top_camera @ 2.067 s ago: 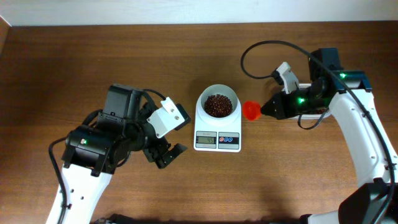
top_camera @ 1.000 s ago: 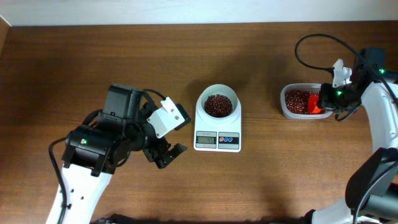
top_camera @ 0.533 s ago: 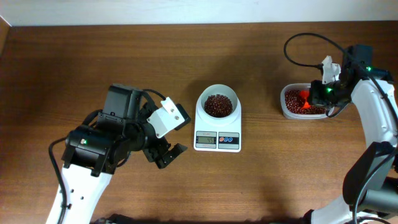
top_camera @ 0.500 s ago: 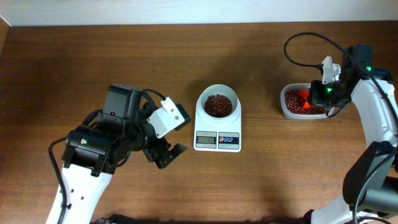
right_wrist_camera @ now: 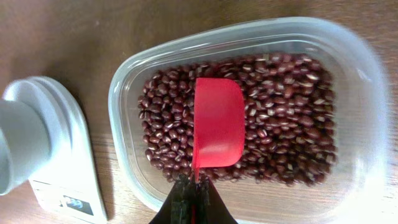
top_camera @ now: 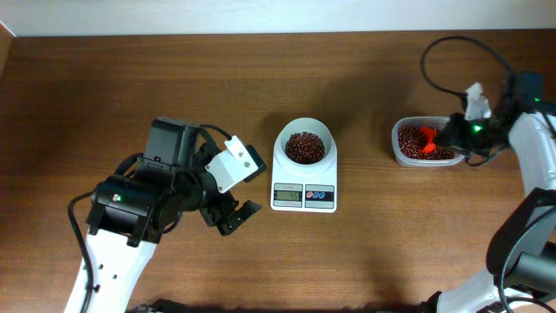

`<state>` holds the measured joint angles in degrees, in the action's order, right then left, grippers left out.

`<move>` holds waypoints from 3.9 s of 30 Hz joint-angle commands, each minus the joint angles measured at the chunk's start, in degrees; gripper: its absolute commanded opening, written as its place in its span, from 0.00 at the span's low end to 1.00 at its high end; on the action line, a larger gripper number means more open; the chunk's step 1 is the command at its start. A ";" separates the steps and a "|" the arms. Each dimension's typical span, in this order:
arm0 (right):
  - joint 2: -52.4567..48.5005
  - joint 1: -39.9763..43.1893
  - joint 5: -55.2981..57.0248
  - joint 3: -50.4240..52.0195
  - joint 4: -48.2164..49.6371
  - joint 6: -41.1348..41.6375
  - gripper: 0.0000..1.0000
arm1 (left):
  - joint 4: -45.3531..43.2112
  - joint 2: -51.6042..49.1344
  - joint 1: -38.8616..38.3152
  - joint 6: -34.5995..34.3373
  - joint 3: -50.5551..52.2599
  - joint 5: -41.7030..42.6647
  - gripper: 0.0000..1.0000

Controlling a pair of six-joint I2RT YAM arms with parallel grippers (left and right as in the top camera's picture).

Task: Scoop and weigh 50g on scale

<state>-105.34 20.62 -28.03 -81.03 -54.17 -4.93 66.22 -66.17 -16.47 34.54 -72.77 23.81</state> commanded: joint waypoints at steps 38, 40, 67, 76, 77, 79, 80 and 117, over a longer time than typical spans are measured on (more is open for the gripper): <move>-0.68 -18.18 -28.96 -0.33 1.99 0.92 0.04 | -0.09 -0.04 0.28 0.87 -0.94 0.83 0.99; -0.68 -19.91 -28.94 -1.29 3.08 0.94 0.04 | -0.09 -0.04 0.28 0.87 -0.94 0.83 0.99; 0.44 -32.28 -12.81 -9.09 1.01 -2.27 0.04 | -0.09 -0.04 0.28 0.87 -0.94 0.83 0.99; 0.63 -32.35 -14.29 -9.40 1.68 -3.80 0.04 | -0.09 -0.04 0.28 0.87 -0.94 0.83 0.99; 0.39 -32.35 -5.53 -9.40 1.64 1.14 0.04 | -0.09 -0.04 0.28 0.87 -0.94 0.83 0.99; 0.79 -32.33 -8.39 -9.42 1.75 1.64 0.04 | -0.09 -0.04 0.28 0.87 -0.94 0.83 0.99; 0.83 -32.35 -11.15 -9.42 2.40 0.72 0.04 | -0.09 -0.04 0.28 0.87 -0.94 0.83 0.99; 0.92 -32.61 -6.40 -9.40 3.65 2.21 0.04 | -0.09 -0.04 0.28 0.87 -0.94 0.83 0.99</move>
<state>-105.60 -11.68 -34.87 -89.17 -50.50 -2.96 66.22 -66.19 -16.47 34.54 -72.77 23.81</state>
